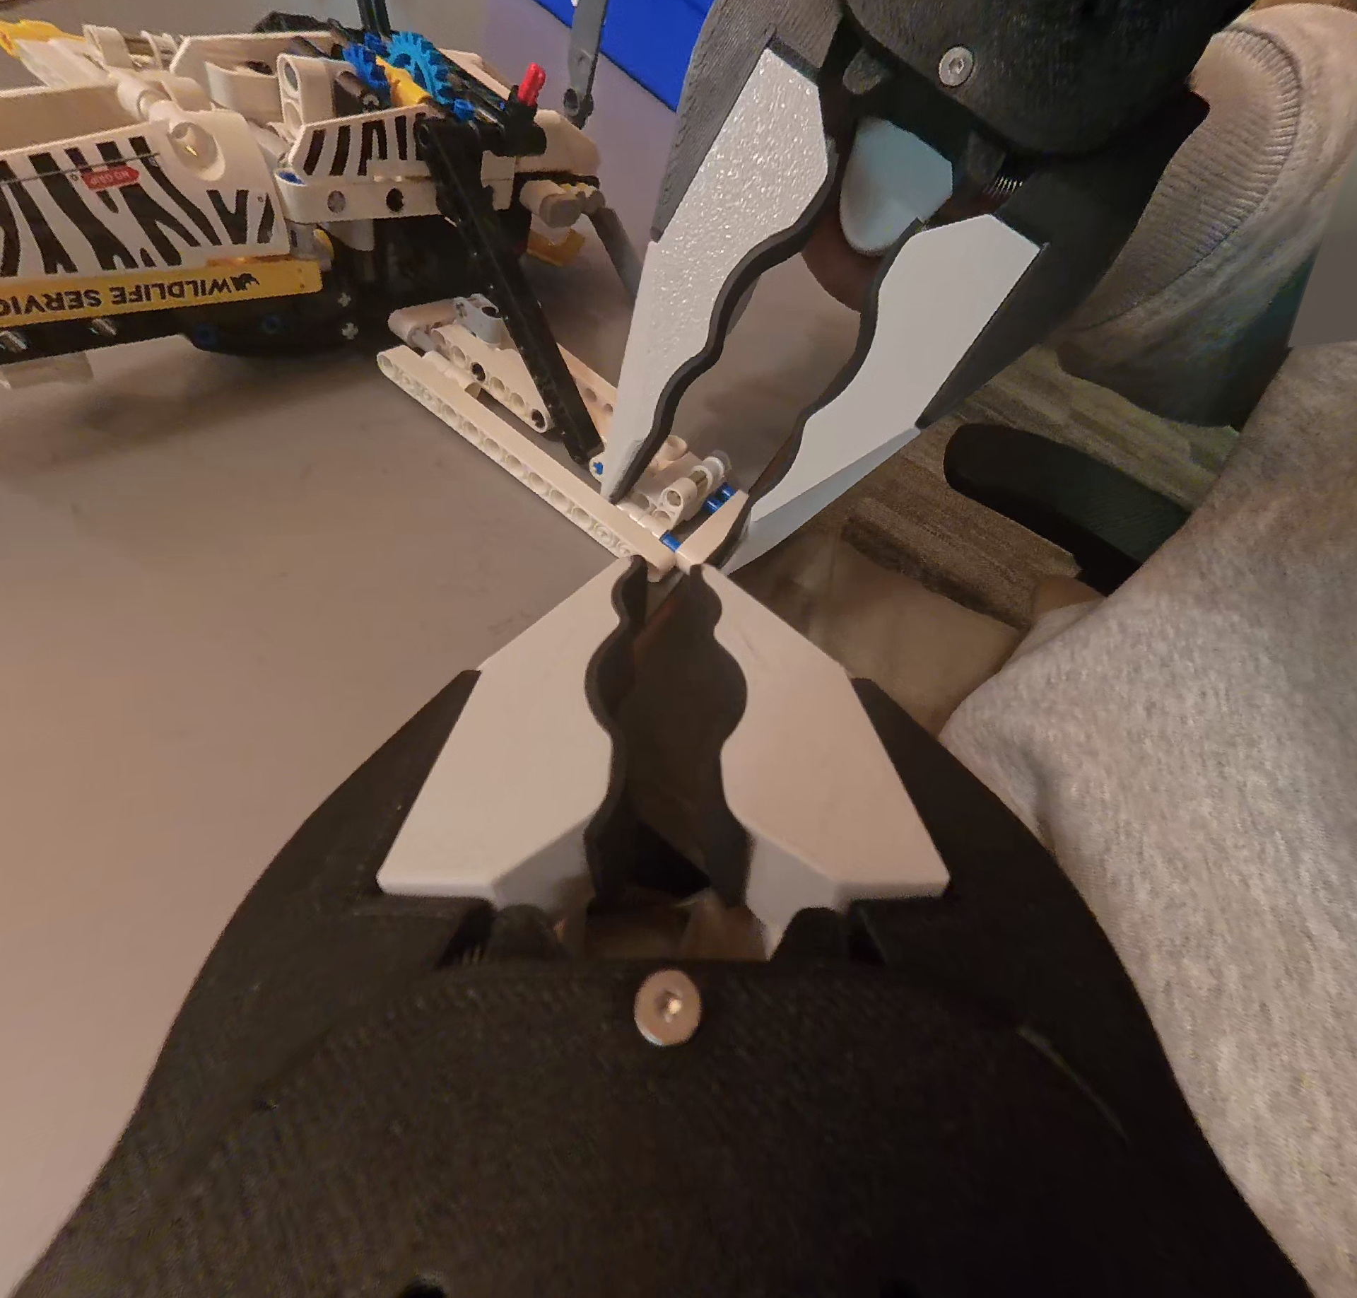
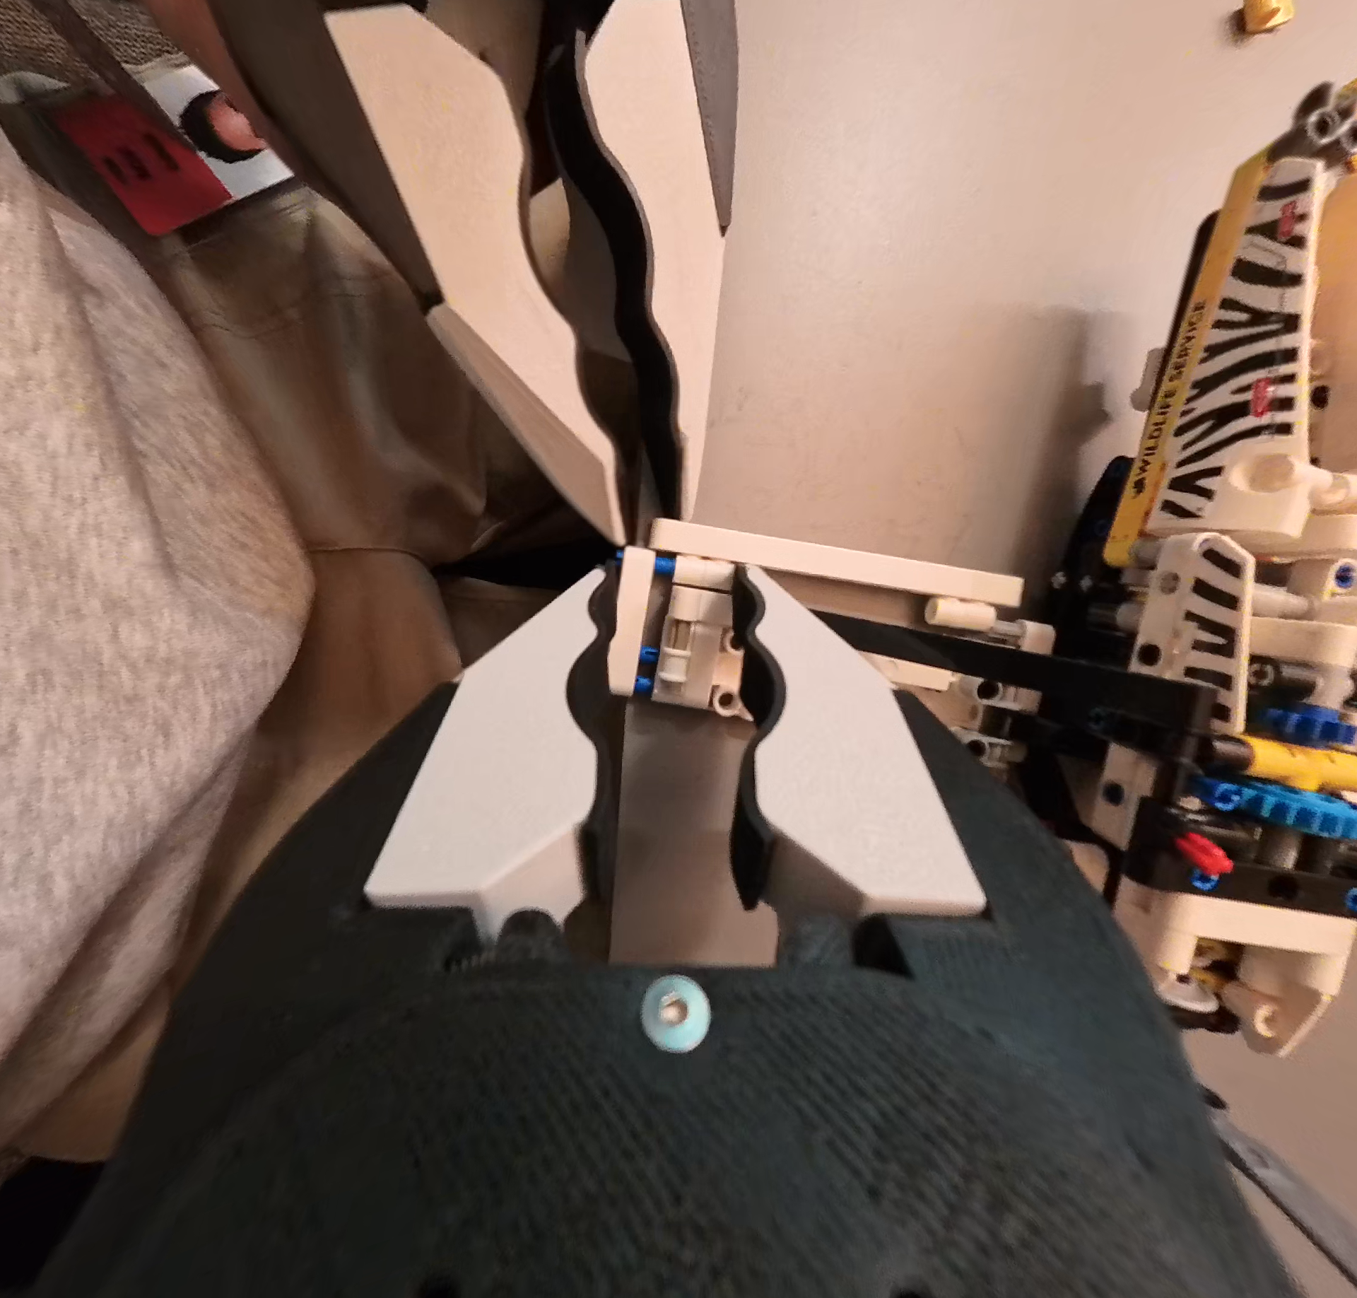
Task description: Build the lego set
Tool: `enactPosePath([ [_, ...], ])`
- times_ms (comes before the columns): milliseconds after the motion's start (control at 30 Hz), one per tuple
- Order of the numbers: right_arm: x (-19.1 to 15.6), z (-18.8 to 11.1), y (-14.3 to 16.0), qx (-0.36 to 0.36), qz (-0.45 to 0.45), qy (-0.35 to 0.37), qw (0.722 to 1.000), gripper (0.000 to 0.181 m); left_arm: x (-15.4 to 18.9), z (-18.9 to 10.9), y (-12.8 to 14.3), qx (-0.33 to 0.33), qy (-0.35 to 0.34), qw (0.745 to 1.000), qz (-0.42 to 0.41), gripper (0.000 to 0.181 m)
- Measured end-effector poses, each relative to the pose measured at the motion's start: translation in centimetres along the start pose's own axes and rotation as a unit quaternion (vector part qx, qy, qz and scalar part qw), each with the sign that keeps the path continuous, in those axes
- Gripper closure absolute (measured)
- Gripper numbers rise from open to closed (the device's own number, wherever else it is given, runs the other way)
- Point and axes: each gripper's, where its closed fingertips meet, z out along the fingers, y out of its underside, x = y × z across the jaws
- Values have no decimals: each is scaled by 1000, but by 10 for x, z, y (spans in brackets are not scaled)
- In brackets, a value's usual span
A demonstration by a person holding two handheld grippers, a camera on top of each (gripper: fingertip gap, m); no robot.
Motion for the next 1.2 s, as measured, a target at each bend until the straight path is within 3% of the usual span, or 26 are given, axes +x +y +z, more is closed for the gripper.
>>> enactPosePath([
  [233,-5,-24,-7,76,38,32,996,124,3,-3,-3,4,7,1000,-1,160],
  [433,2,-36,20,126,124,77,981,129,0,-7,-7,-7,4,999,35,148],
  [700,2,-29,19,122,67,73,988,139,4,-7,-20,-73,32,987,142,138],
  [867,2,-28,15,130,32,77,988,143,10,7,-14,-133,68,966,211,138],
  [1200,-5,-17,16,58,29,-21,998,153,4,18,-9,-233,118,943,205,146],
])
